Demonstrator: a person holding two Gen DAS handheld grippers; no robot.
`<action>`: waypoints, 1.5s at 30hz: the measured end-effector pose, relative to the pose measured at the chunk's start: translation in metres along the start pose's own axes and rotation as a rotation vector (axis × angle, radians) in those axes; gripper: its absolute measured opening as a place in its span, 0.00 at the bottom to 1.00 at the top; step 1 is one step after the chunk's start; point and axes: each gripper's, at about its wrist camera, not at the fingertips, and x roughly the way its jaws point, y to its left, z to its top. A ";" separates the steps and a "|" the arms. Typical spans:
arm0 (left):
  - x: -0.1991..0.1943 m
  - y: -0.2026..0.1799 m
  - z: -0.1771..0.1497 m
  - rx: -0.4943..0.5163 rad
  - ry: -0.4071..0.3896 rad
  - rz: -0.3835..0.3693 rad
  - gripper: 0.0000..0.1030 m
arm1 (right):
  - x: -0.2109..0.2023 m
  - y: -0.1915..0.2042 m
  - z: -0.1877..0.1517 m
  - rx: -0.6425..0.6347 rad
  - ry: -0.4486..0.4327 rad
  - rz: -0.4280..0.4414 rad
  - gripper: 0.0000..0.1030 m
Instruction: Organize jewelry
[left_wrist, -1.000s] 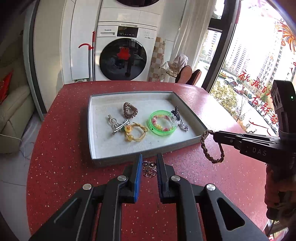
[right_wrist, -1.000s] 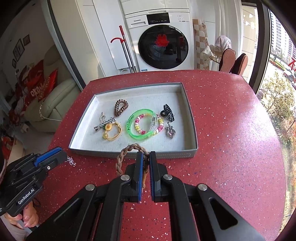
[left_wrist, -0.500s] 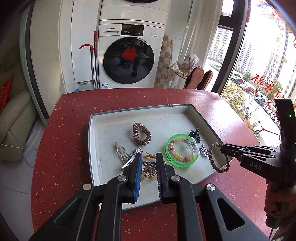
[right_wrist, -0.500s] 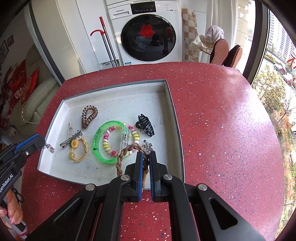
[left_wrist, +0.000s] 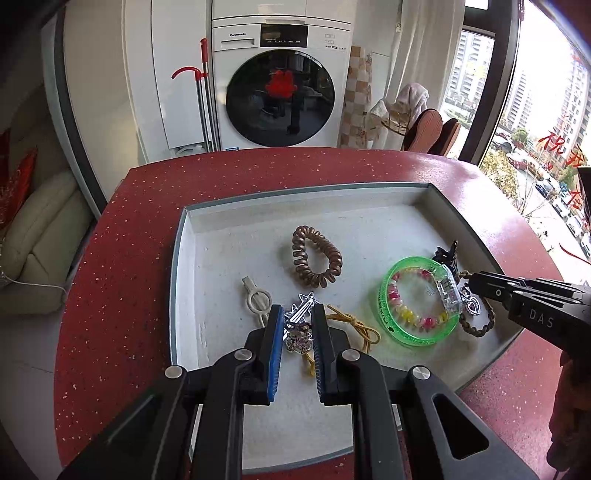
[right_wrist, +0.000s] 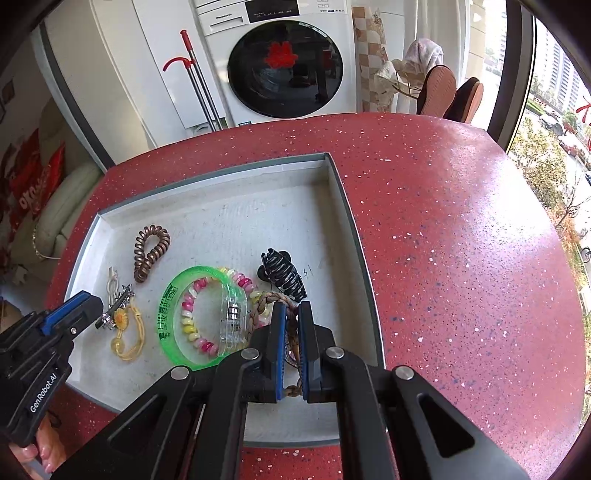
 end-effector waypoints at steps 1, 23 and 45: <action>0.001 -0.001 0.000 0.003 -0.002 0.005 0.32 | 0.001 0.000 0.000 0.000 0.000 -0.001 0.07; -0.004 -0.009 -0.007 0.039 -0.051 0.048 0.33 | -0.018 -0.001 -0.003 0.012 -0.040 0.077 0.47; -0.022 -0.011 -0.005 0.020 -0.122 0.120 1.00 | -0.039 -0.004 -0.013 0.031 -0.059 0.098 0.48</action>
